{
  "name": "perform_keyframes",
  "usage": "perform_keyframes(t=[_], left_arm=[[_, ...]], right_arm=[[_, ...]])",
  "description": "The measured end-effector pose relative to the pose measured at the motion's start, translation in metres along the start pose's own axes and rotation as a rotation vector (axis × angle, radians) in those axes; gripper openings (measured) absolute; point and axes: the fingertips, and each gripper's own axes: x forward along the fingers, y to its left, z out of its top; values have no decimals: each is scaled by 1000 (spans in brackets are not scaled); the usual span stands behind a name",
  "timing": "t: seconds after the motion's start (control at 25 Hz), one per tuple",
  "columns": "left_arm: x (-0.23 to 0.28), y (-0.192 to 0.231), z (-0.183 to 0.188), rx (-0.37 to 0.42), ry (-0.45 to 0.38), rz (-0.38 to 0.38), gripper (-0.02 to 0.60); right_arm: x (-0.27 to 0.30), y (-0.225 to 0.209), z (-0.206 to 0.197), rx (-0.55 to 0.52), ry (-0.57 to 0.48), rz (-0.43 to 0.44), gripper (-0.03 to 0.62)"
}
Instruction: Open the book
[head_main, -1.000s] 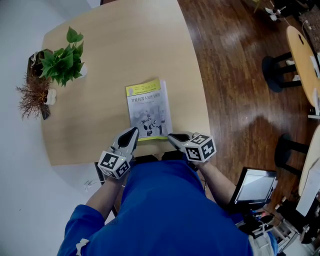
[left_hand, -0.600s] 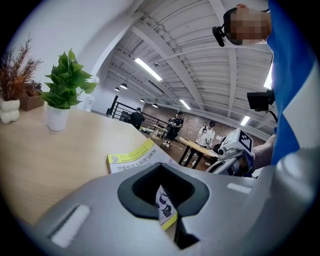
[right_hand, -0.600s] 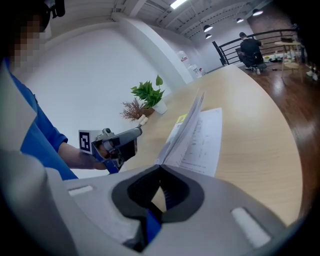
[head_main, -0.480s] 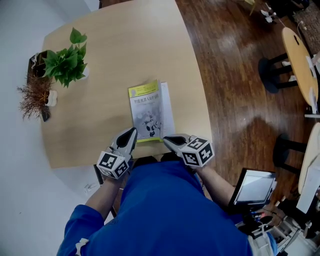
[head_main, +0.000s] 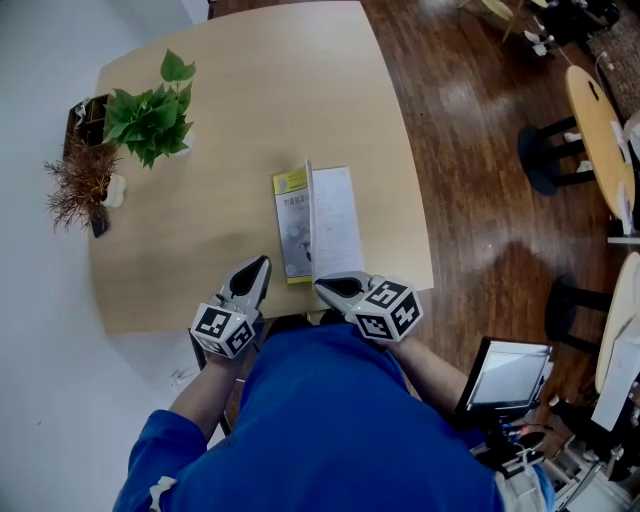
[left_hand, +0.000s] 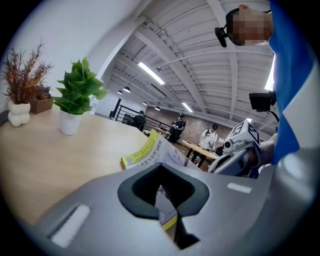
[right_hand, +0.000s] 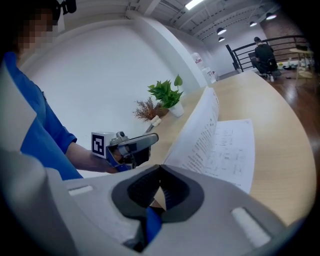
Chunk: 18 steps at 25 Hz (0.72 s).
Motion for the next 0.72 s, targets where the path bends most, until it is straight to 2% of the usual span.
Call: perform_keyframes(t=[0.44, 0.72], left_arm=[[-42, 34, 4, -15, -33, 57, 6], [-69, 62, 0, -38, -41, 106, 6]], right_arm=[[44, 47, 17, -96, 42, 70, 0], [85, 51, 13, -95, 100, 96, 0]])
